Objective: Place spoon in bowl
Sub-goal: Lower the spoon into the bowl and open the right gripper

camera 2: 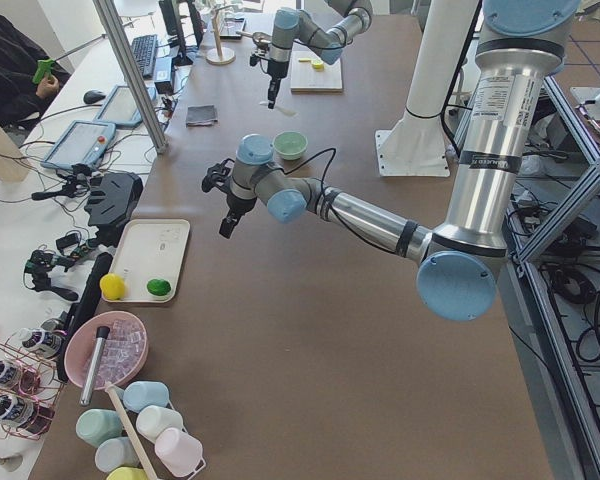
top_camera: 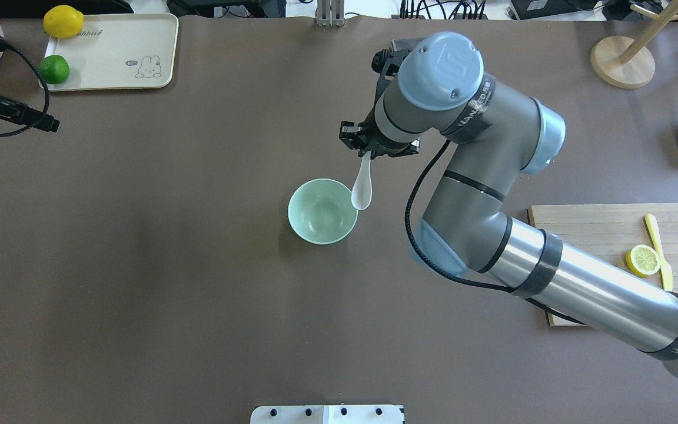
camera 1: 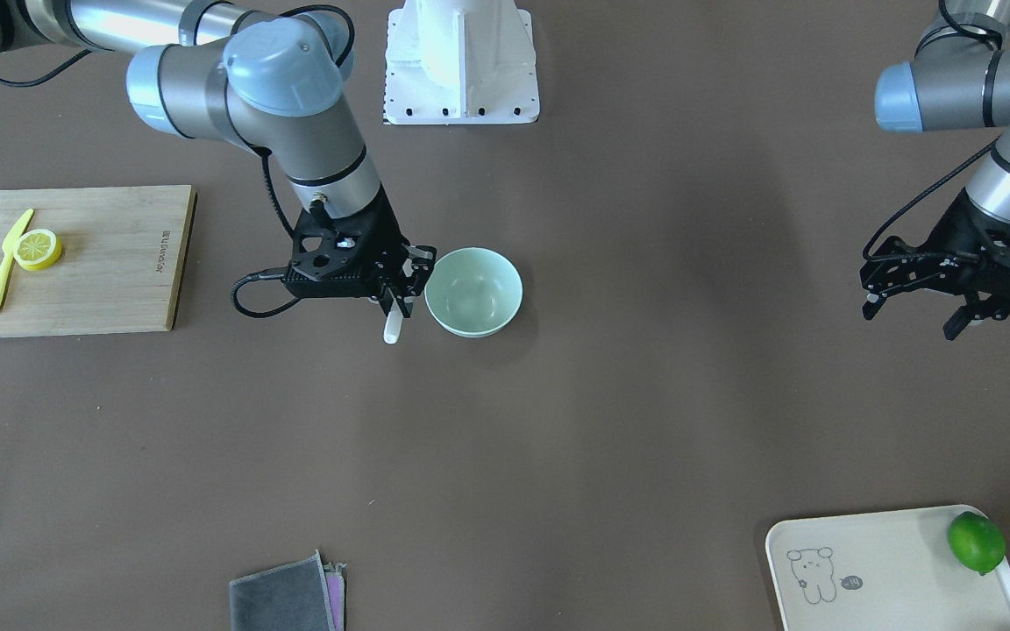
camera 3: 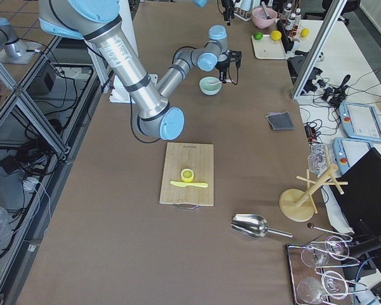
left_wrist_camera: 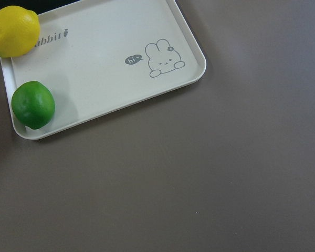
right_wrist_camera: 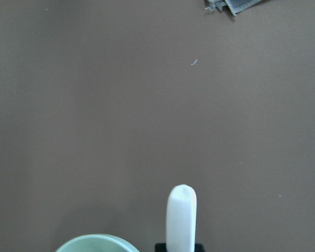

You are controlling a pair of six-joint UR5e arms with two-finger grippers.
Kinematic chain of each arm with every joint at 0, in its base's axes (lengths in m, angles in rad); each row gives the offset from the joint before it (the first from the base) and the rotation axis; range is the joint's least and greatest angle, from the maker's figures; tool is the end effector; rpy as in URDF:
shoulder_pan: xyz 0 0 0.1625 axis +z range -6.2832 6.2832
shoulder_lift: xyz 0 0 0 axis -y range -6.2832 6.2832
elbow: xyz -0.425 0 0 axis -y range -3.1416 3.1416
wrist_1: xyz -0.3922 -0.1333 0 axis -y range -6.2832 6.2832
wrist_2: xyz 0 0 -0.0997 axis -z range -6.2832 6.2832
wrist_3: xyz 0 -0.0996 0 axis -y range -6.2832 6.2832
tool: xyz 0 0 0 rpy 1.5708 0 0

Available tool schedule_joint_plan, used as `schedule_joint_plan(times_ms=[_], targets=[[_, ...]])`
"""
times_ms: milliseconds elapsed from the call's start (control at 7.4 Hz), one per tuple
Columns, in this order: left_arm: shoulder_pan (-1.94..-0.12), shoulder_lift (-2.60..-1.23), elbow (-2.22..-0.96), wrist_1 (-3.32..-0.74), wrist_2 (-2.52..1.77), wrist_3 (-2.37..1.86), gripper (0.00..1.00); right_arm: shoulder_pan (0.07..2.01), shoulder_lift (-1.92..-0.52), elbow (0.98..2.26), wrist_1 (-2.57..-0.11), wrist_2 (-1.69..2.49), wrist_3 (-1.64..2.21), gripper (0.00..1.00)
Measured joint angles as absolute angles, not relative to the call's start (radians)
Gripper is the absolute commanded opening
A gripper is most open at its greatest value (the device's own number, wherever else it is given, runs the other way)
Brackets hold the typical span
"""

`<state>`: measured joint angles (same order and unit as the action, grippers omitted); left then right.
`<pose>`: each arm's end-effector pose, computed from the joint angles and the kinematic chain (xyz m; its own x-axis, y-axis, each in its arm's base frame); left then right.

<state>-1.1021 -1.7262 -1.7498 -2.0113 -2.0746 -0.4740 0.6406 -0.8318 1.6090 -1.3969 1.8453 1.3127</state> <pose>0.1808 -0.5457 0.4462 0.7067 0.3291 -0.6263 -0.0002 0.8853 0.4651 -0.4991 -0.5047 0.1761 0.5519 0.1050 0.8273 -0.2663 0.9623 0.0556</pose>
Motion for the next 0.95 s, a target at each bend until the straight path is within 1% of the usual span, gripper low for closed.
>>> schedule_joint_plan(times_ms=[270,811,946], targets=[[-1.102,-1.724,-1.739,-2.010,-2.077,-0.470,0.98,0.582,-0.813,1.525,-1.298,1.752,1.356,0.00],[-1.100,-1.726,-1.710,-2.021,-2.079,-0.469,0.98,0.522,-0.806,1.498,-1.263,1.681,1.396,0.00],[-1.100,-1.727,-1.706,-2.022,-2.079,-0.469,0.98,0.515,-0.805,1.497,-1.262,1.679,1.398,0.75]])
